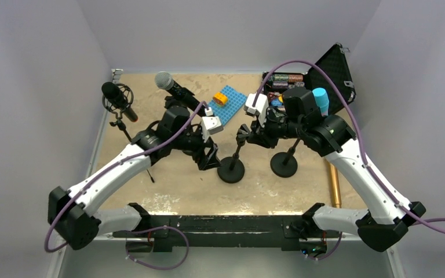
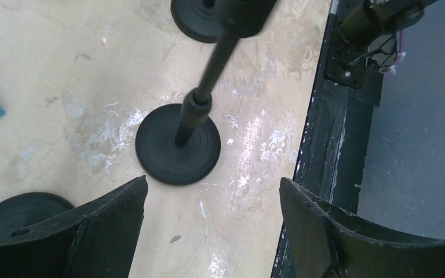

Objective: Remove the microphone from the stand

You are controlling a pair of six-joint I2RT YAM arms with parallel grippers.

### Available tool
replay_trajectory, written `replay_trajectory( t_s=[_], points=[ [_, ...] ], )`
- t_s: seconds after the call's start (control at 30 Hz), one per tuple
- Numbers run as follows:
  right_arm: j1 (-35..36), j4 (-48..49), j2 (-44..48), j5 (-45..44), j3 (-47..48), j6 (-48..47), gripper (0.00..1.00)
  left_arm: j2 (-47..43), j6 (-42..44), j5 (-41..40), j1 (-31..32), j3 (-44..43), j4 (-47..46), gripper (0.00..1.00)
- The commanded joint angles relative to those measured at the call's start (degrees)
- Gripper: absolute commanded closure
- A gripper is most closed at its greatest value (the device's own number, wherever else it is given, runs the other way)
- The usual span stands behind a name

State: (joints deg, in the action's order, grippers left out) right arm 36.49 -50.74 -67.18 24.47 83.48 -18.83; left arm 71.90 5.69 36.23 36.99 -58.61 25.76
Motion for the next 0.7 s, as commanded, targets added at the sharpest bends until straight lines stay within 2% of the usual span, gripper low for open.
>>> replay_trajectory(
  t_s=[0.0,0.07,0.17,0.2,0.33,0.47,0.57,0.67],
  points=[
    [0.08,-1.07,-0.38,-1.75,4.4,-7.04,1.0,-7.24,7.67,-2.01,-0.59,-5.01,10.69,0.12],
    [0.15,-1.54,-0.18,-2.15,4.16,-7.91,1.0,-7.38,12.54,-2.79,-0.6,-8.43,15.43,0.12],
    [0.25,-2.01,-0.47,-3.34,4.14,-7.89,1.0,-8.05,18.65,-2.96,-0.55,-11.38,19.62,0.01],
    [0.3,-2.22,-0.68,-3.63,4.17,-7.94,1.0,-8.47,19.51,-4.22,-0.59,-11.77,19.66,0.0],
    [0.42,-1.47,-1.39,-4.34,3.01,-8.34,1.0,-8.83,17.79,-7.91,-0.67,-12.52,19.46,0.0],
    [0.42,-0.83,-2.34,-4.09,1.54,-8.51,1.0,-9.55,12.66,-4.52,-0.69,-14.03,20.98,0.0],
    [0.42,-0.72,-2.67,-2.91,0.18,-8.23,0.91,-8.49,12.83,-4.58,-0.69,-16.55,23.3,0.02],
    [0.45,-1.07,-2.72,-1.91,-0.55,-6.96,0.9,-9.13,15.34,-5.74,-0.69,-17.52,22.26,0.05]
  ],
)
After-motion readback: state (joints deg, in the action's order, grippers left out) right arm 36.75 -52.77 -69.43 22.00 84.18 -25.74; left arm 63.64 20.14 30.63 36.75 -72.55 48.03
